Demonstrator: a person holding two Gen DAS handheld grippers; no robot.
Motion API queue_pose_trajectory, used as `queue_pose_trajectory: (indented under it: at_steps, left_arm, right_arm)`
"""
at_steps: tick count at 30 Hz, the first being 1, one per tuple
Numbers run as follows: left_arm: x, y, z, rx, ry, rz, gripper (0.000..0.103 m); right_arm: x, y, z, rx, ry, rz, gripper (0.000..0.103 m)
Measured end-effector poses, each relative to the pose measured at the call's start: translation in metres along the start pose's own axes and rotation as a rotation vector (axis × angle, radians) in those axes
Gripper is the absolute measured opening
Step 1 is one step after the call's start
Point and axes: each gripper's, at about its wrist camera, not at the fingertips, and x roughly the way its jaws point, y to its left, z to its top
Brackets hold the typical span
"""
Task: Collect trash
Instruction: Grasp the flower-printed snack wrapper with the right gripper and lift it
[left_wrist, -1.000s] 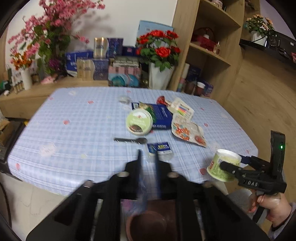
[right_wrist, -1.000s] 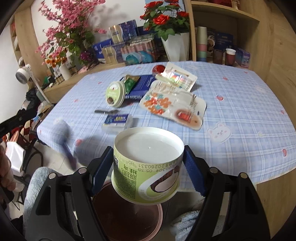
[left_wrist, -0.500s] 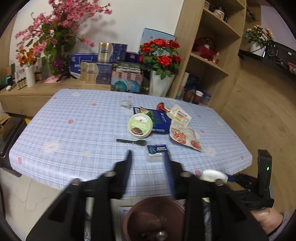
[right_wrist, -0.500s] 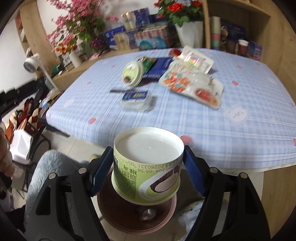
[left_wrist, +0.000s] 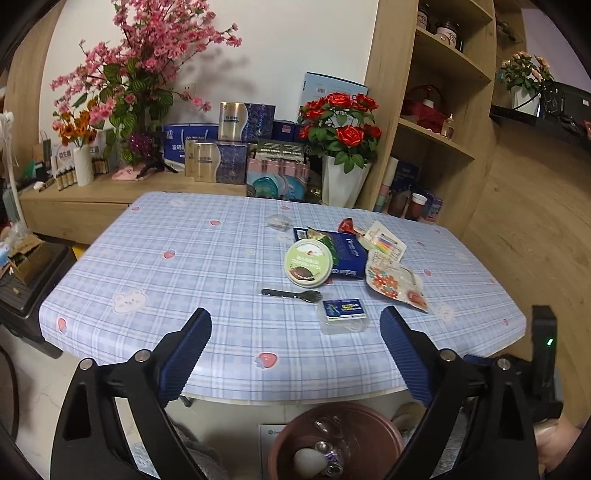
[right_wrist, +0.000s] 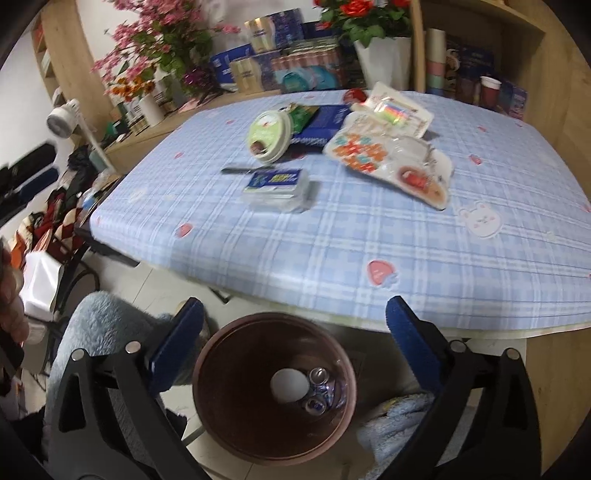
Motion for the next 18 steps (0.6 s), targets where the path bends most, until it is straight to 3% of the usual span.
queue_pose_trajectory:
  at_steps: [10,18]
  left_arm:
    - [0.013,0.003,-0.001,-0.014,-0.017,0.025,0.092]
    - [0.019,-0.001,0.001,0.005,-0.035,0.020,0.092]
  right_arm:
    - [-0.022,-0.027,0.032,-0.012,-0.124,-0.091,0.097]
    - [-0.024,-0.039,0.042,-0.034,-0.160,-0.129,0.097]
